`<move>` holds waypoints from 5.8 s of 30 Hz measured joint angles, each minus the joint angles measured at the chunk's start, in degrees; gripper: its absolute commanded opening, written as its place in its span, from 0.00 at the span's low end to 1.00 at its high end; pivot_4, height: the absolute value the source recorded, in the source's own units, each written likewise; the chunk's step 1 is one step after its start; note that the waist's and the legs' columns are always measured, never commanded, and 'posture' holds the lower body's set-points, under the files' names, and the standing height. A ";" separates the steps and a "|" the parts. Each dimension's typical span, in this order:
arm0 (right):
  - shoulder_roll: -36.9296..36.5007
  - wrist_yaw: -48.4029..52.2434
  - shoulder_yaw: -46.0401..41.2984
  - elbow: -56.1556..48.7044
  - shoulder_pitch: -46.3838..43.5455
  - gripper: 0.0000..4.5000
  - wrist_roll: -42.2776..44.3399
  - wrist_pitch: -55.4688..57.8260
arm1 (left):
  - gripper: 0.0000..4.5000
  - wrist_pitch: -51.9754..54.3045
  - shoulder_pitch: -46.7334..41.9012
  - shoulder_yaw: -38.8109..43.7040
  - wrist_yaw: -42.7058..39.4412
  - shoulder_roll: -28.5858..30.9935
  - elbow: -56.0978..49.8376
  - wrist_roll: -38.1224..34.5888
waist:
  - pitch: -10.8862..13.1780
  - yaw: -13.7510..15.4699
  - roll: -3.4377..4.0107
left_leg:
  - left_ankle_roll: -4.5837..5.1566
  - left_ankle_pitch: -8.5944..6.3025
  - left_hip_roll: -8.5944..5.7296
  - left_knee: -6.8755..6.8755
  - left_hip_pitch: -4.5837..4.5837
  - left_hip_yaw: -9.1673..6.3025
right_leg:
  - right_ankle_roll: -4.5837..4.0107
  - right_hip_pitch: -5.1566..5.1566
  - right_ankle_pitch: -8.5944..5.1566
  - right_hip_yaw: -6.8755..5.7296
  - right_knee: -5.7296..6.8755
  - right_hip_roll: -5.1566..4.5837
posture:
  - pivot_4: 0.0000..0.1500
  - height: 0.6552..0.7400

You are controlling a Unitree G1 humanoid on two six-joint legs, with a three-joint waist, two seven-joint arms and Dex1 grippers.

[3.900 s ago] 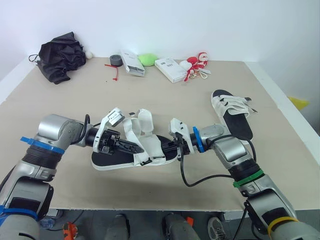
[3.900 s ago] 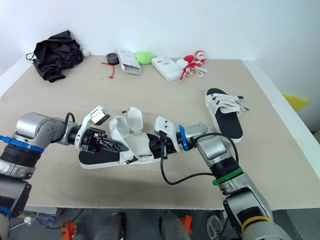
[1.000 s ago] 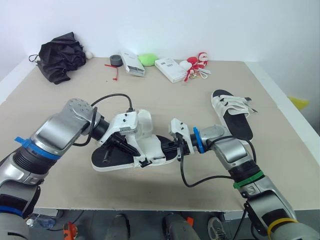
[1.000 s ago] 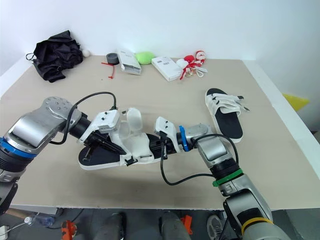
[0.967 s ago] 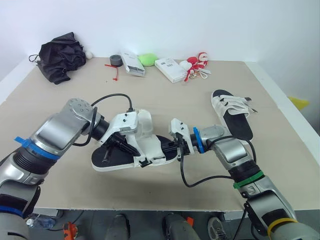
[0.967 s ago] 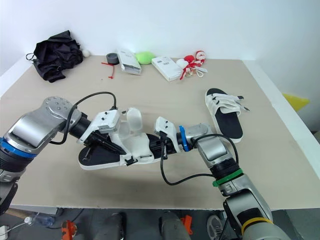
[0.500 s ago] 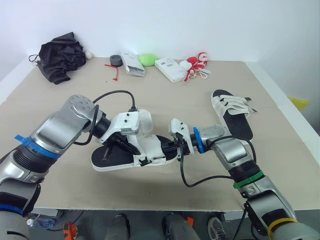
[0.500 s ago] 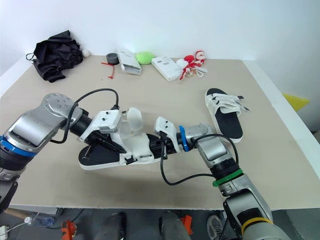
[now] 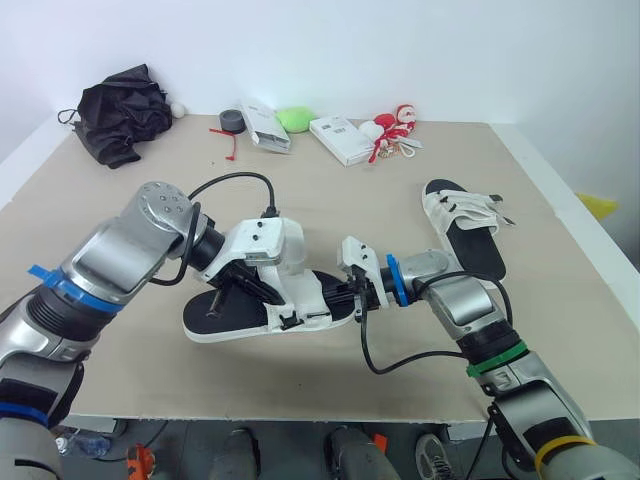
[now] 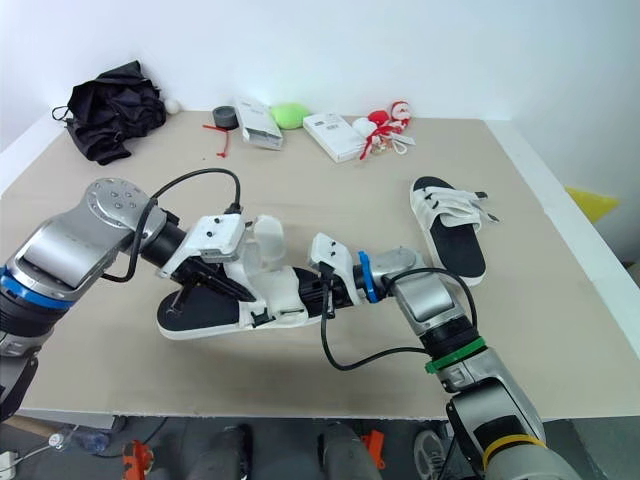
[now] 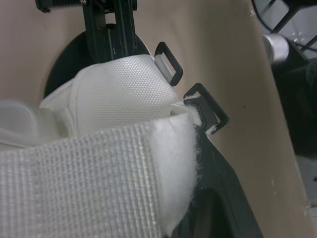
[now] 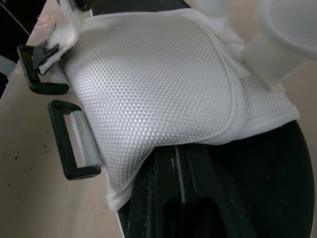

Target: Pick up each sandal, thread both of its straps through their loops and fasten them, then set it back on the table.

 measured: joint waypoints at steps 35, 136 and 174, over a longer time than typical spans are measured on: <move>0.11 -0.71 -0.05 -0.57 0.49 0.00 0.00 0.35 | 0.02 3.74 0.98 -0.73 -0.18 0.36 -1.28 -0.23 | 0.00 -0.01 0.01 | 0.01 0.00 0.00 -0.03 0.22 0.00 | -0.01 0.23 -0.01 0.00 0.01 0.01 | 1.00 0.98; 0.94 1.02 1.21 2.84 -1.63 0.00 -0.66 -0.90 | 0.94 15.38 33.66 18.51 25.41 -6.39 -13.47 -27.49 | -0.14 -0.16 -0.11 | 0.02 -0.06 0.13 -0.28 0.70 0.42 | -0.44 0.43 -0.23 0.26 -0.02 -0.01 | 1.00 0.98; 1.29 1.84 1.33 3.28 -1.92 0.00 -0.66 -1.35 | 0.01 21.24 34.52 16.90 14.14 8.83 -21.77 -36.26 | -0.10 -0.27 -0.14 | -0.17 -0.18 0.15 -0.36 0.71 0.44 | -0.63 0.33 -0.42 0.25 -0.07 -0.03 | 1.00 0.98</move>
